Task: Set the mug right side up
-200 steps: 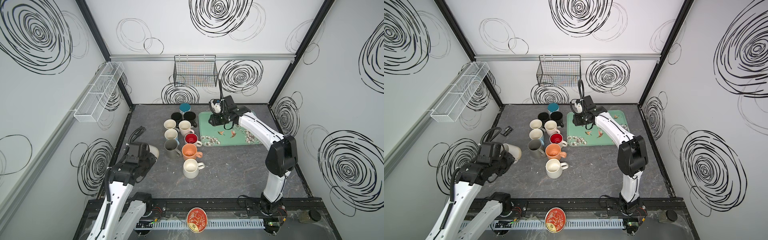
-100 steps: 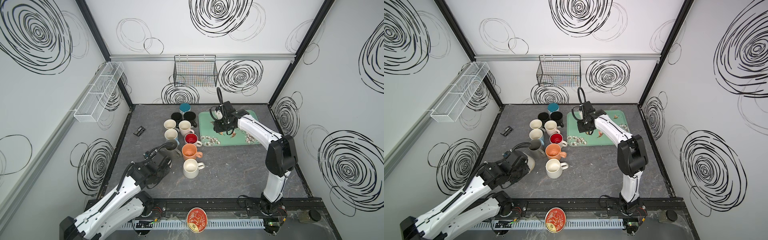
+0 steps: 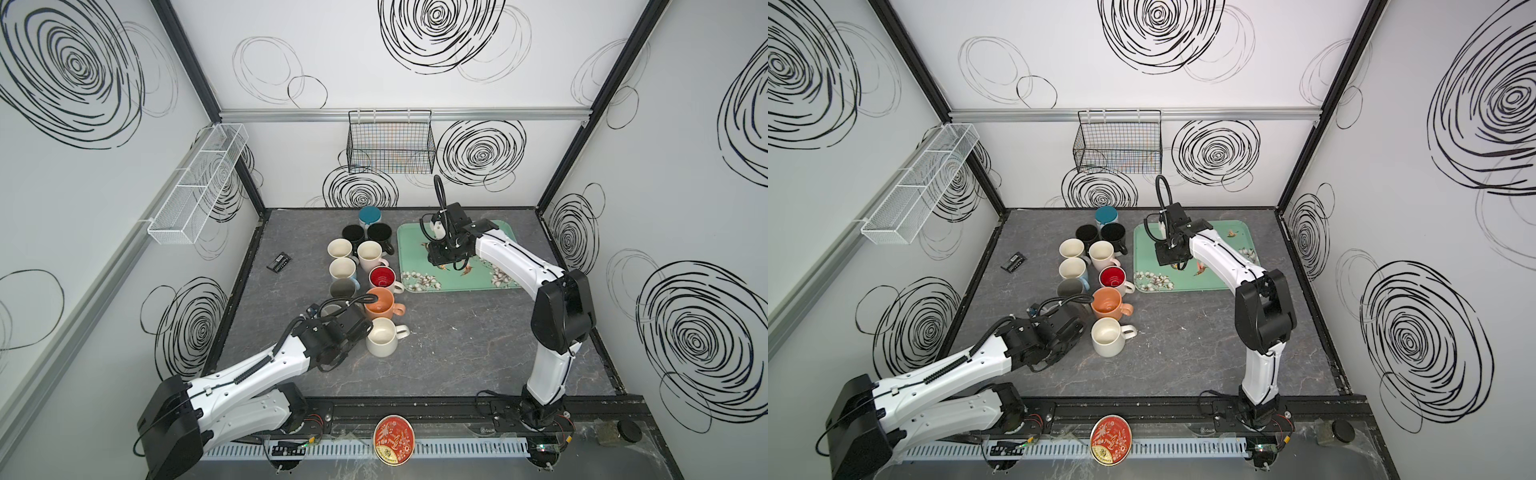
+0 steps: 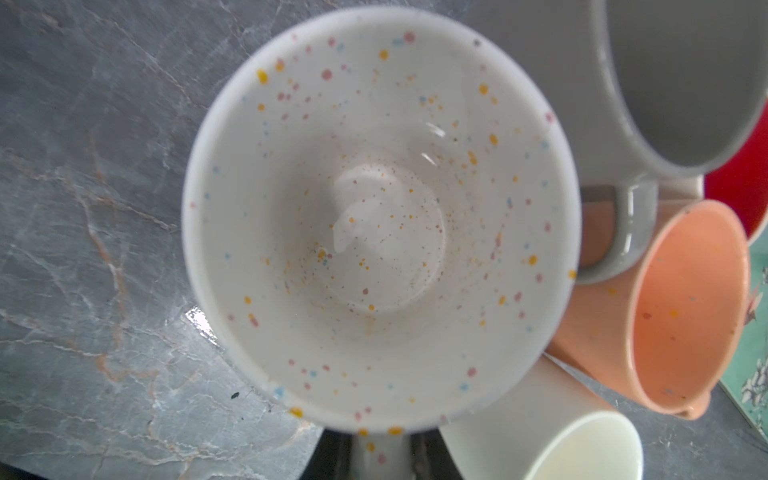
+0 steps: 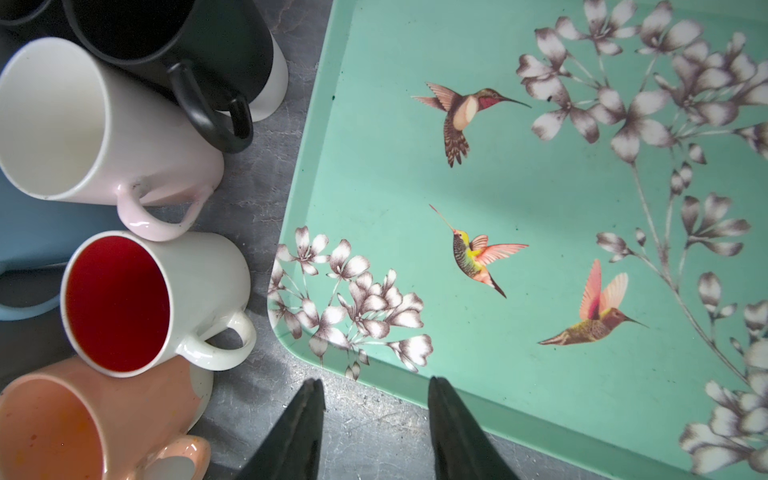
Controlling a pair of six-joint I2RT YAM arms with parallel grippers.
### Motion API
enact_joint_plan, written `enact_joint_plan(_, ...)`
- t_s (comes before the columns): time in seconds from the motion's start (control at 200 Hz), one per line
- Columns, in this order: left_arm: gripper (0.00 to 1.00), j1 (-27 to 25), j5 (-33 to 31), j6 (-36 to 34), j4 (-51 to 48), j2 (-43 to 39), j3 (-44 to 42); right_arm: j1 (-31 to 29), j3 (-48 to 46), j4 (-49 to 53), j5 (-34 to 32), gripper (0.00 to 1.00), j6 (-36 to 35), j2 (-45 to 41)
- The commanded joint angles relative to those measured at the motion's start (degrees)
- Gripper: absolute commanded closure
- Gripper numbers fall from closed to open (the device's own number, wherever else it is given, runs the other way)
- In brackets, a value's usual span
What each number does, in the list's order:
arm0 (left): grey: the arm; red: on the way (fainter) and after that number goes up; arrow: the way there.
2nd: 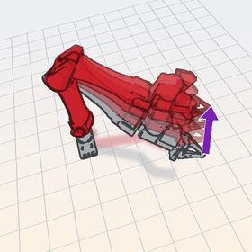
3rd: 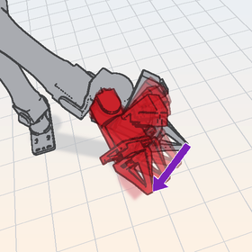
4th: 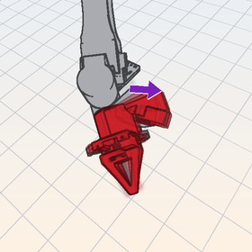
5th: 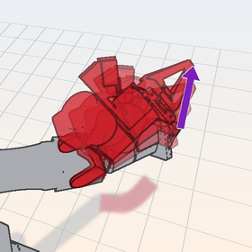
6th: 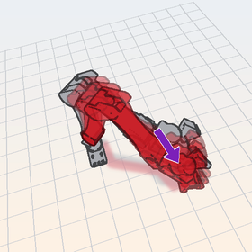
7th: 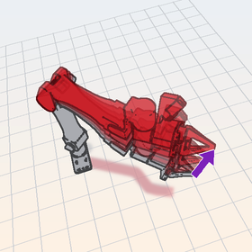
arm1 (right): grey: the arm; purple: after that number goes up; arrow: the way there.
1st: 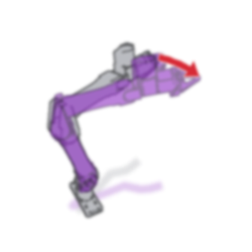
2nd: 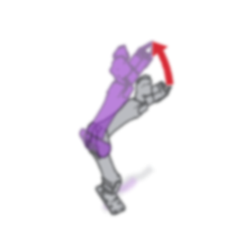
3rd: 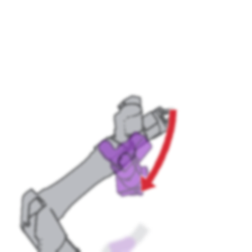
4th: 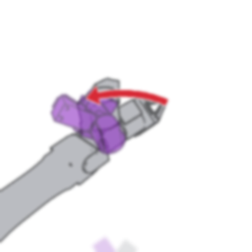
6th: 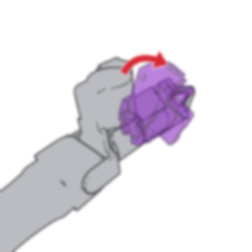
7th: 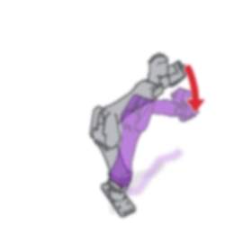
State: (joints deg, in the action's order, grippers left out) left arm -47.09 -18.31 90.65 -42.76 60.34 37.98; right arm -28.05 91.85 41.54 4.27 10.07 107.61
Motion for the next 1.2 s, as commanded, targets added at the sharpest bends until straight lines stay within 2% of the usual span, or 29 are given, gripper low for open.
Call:
enact_joint_plan(0.0,0.73,-0.2,-3.0,1.7,4.4,1.6,3.3,1.0,-1.1,0.5,-0.1,0.54,-0.1,-1.7)
enact_joint_plan(0.16,0.64,-0.6,-3.3,1.0,2.4,2.3,5.7,1.9,-2.1,-0.5,-0.1,0.52,0.2,-2.7)
enact_joint_plan(0.33,0.61,-0.5,-3.8,1.2,-0.3,-0.2,5.7,3.7,-4.1,-2.5,-2.4,0.49,0.3,-5.7)
enact_joint_plan(0.48,0.56,1.1,-5.2,-3.8,-5.1,-2.9,9.0,6.2,-8.0,-6.0,-3.9,0.47,0.8,-10.1)
enact_joint_plan(0.635,0.52,7.8,-3.4,-12.8,-9.2,-5.1,12.8,8.5,-10.7,-9.8,-6.7,0.45,0.8,-14.6)
enact_joint_plan(0.826,0.5,16.3,-2.0,-25.5,-8.6,-5.8,18.2,10.9,-13.7,-12.8,-9.7,0.42,1.2,-19.1)
enact_joint_plan(0.946,0.4,23.9,0.8,-37.8,-7.6,-3.7,22.5,12.6,-16.5,-15.7,-10.8,0.4,1.5,-22.5)
enact_joint_plan(1.071,0.33,33.3,5.3,-49.8,-6.3,-0.2,25.4,14.8,-21.3,-20.9,-11.6,0.32,1.4,-26.6)
enact_joint_plan(1.196,0.21,41.2,10.8,-60.7,2.8,0.9,23.3,18.1,-24.1,-22.0,-10.2,0.22,3.2,-29.1)
